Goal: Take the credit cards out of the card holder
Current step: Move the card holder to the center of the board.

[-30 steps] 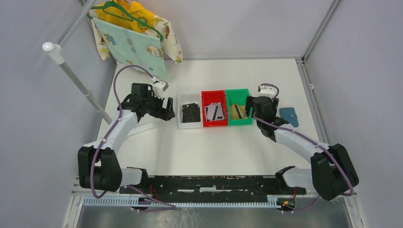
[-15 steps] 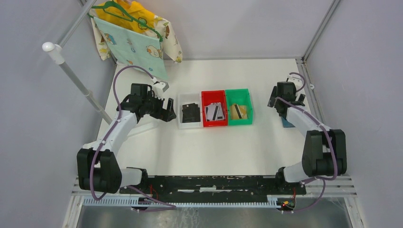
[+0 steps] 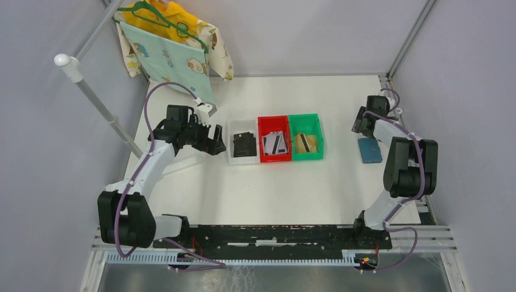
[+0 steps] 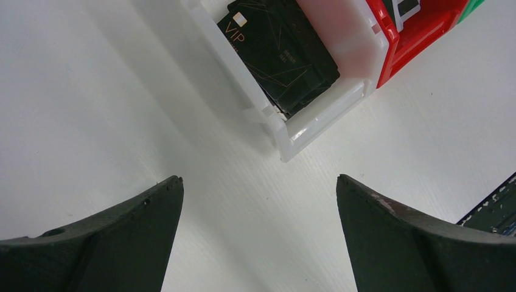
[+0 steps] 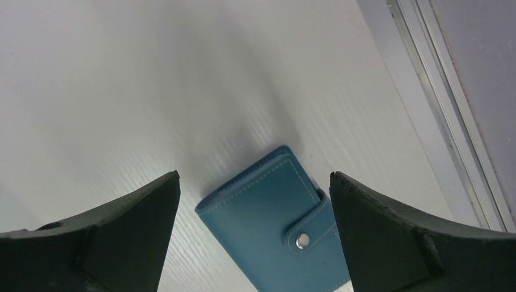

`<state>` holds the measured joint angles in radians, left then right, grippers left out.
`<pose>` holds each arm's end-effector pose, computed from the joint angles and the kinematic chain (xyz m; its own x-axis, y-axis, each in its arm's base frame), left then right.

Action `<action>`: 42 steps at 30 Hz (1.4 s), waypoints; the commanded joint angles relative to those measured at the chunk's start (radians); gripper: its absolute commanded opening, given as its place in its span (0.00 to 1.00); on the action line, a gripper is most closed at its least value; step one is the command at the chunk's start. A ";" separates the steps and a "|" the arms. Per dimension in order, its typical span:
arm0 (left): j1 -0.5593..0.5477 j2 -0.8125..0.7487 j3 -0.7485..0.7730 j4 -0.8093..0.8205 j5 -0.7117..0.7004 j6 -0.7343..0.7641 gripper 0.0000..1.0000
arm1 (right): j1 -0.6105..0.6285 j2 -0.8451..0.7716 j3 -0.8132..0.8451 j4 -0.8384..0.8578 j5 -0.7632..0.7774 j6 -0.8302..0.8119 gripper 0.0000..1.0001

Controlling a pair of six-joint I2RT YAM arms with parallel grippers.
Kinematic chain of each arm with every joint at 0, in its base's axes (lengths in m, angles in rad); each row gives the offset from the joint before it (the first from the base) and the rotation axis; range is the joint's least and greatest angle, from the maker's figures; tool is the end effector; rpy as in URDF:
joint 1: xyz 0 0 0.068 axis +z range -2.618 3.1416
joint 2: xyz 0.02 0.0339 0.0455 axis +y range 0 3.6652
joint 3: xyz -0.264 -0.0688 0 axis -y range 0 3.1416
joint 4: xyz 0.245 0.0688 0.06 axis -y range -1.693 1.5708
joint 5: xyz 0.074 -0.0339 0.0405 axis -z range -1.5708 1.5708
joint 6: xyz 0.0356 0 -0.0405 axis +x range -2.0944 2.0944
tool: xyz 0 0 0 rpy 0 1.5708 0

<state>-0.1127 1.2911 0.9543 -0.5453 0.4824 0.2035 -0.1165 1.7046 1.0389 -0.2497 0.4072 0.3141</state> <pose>0.2617 -0.0462 0.2614 -0.6720 0.2562 -0.6948 0.5395 0.8121 -0.2223 0.3460 -0.0547 0.1864 -0.6419 0.3608 -0.6767 0.5728 0.8122 -0.1103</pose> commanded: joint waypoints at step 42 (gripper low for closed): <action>-0.002 -0.085 0.088 -0.076 0.074 0.041 1.00 | -0.069 -0.376 -0.432 0.055 -0.273 0.134 0.98</action>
<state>-0.1135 1.2388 1.0023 -0.6132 0.5282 0.2043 -0.1898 1.4254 0.6575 -0.1284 0.0177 0.4603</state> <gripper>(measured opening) 0.993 0.978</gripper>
